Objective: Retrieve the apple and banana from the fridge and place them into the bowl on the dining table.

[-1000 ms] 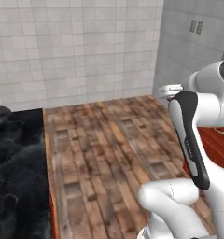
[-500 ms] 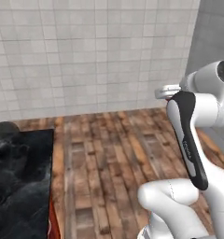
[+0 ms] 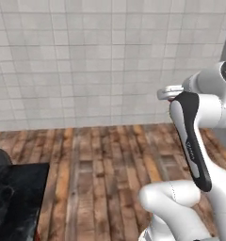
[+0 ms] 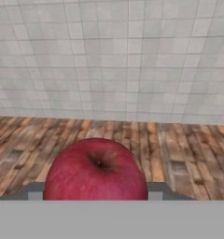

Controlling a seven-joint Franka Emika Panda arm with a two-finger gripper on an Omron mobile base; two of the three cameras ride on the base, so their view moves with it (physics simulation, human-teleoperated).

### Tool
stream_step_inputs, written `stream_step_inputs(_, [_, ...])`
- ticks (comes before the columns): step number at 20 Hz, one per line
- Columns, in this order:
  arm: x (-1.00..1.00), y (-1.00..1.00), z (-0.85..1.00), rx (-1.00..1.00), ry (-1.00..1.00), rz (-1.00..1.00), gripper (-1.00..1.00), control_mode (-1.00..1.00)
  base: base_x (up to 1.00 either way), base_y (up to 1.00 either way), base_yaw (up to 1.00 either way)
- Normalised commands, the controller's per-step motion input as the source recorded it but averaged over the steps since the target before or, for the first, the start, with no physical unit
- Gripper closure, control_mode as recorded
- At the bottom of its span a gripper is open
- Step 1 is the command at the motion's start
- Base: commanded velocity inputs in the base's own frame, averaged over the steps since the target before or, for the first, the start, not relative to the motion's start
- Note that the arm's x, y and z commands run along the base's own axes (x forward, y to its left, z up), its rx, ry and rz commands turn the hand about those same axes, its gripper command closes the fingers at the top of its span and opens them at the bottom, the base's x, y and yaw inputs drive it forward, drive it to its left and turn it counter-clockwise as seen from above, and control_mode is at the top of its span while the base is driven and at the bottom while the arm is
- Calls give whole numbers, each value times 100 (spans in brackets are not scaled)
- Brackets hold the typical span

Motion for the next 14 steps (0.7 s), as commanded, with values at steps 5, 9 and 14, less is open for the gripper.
stream_step_inputs(5, [0,0,0,0,0,0,100,100,100,0,48])
stream_step_inputs(9, [0,0,0,0,0,0,100,100,100,-7,59])
stream_step_inputs(14, [0,0,0,0,0,0,100,100,100,-15,61])
